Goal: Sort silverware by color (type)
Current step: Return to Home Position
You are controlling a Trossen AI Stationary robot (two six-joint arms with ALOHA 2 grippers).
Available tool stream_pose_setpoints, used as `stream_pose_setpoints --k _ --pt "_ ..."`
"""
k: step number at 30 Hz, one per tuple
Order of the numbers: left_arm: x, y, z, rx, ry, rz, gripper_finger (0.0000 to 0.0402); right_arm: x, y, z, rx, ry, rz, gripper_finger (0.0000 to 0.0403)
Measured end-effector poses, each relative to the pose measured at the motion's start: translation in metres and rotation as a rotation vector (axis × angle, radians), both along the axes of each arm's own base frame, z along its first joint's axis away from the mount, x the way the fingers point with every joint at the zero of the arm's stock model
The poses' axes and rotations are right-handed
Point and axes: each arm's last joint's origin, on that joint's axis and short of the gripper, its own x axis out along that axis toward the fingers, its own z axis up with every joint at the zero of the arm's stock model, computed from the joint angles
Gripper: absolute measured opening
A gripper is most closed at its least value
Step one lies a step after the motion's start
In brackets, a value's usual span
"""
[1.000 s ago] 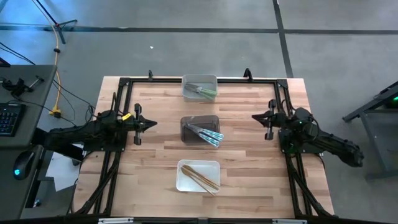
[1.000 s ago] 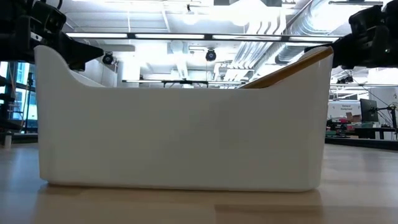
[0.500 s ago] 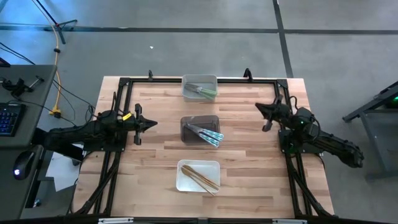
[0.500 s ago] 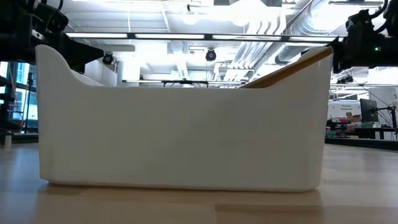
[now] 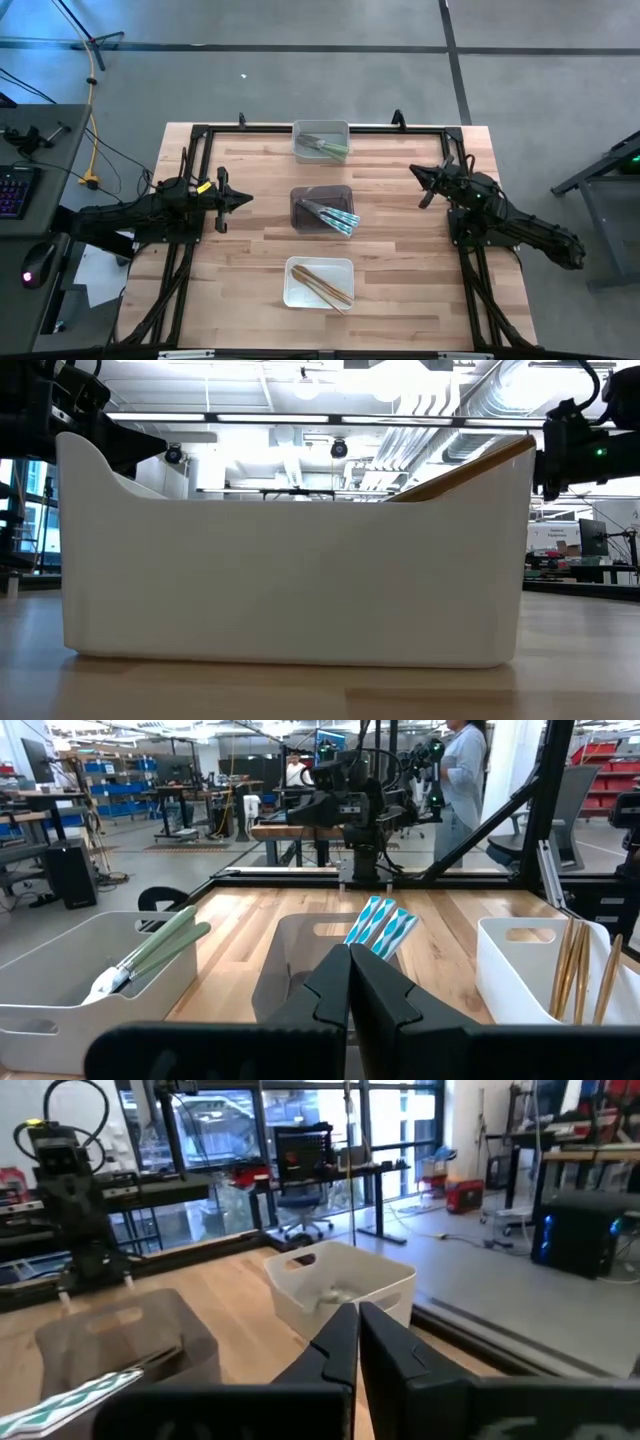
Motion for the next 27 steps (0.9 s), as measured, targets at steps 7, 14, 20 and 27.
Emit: stream_pose_setpoints --k 7,14,20,27 --pt "0.0000 0.0000 0.0000 0.000 0.000 0.000 0.0001 0.0003 0.0001 -0.0001 0.011 0.003 0.007 0.0000" --pt "0.0000 0.0000 0.0000 0.000 0.000 0.000 0.0001 0.0002 0.0001 0.0001 0.009 0.004 0.007 0.0000" --pt "0.0000 0.0000 0.0000 0.001 0.000 0.000 0.0001 0.0002 0.0001 0.0004 0.009 0.004 0.007 0.0000" --pt "0.0000 0.0000 0.0000 0.001 0.000 0.000 0.0001 0.0001 0.0002 0.0006 0.009 0.004 0.008 0.0000"
